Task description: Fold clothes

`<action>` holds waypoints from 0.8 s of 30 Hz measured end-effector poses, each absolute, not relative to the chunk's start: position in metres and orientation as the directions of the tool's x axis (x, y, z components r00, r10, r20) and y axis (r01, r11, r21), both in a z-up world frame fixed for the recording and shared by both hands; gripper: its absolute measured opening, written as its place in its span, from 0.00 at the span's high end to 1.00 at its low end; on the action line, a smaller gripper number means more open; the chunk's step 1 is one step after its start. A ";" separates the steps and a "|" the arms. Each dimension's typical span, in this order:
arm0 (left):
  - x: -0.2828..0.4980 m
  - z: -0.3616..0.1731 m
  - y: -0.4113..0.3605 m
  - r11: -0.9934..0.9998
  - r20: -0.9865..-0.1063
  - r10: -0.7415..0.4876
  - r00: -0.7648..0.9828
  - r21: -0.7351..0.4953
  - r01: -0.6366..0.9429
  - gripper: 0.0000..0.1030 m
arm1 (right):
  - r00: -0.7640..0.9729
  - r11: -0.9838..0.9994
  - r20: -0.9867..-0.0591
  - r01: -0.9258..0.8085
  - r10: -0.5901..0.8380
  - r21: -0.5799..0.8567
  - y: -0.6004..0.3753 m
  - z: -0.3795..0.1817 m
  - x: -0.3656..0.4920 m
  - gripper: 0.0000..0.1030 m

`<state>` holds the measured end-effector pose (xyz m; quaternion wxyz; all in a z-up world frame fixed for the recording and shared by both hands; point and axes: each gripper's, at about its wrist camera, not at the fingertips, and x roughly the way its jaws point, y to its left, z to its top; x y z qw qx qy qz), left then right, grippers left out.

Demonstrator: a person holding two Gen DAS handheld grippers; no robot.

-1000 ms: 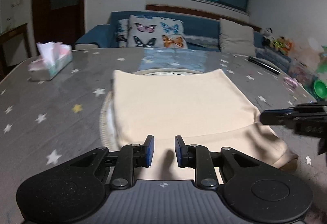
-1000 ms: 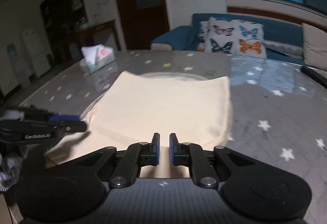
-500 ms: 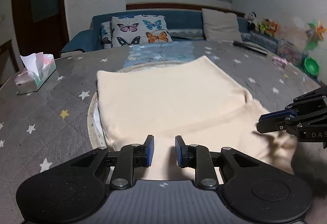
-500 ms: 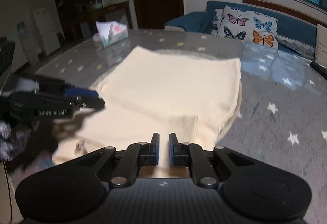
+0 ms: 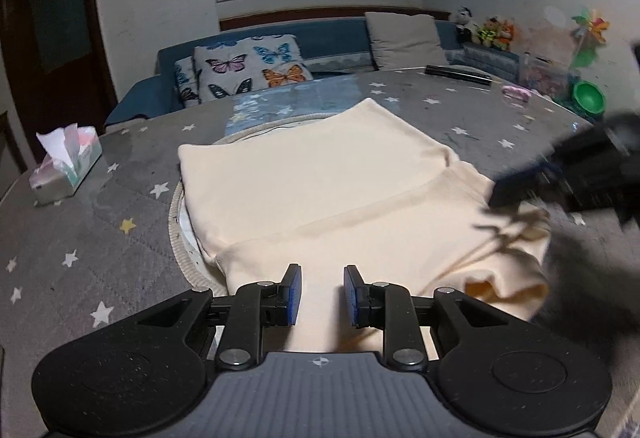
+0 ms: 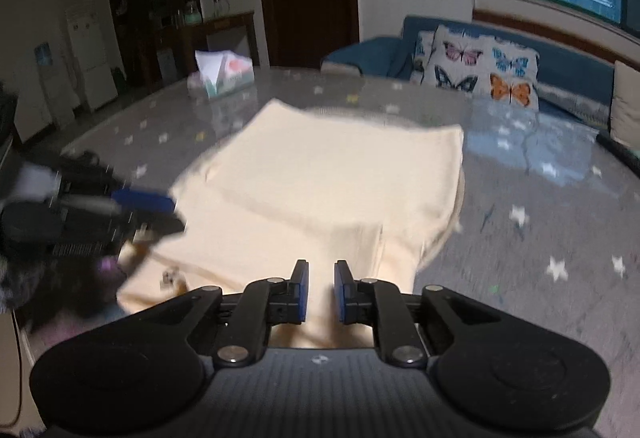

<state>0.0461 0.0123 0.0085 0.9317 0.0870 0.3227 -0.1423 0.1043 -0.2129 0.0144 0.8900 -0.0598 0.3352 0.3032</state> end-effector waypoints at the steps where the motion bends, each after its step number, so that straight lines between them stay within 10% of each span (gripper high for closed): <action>1: 0.043 0.010 0.013 0.939 -0.627 -0.216 0.749 0.076 0.334 0.75 | 0.596 0.809 -0.624 -0.578 0.506 0.104 -0.211 0.016 0.109 0.87; 24: -0.016 0.008 0.016 0.844 -0.625 -0.281 0.728 0.200 0.497 0.58 | 0.568 0.828 -0.686 -0.554 0.455 0.090 -0.235 -0.002 0.100 0.82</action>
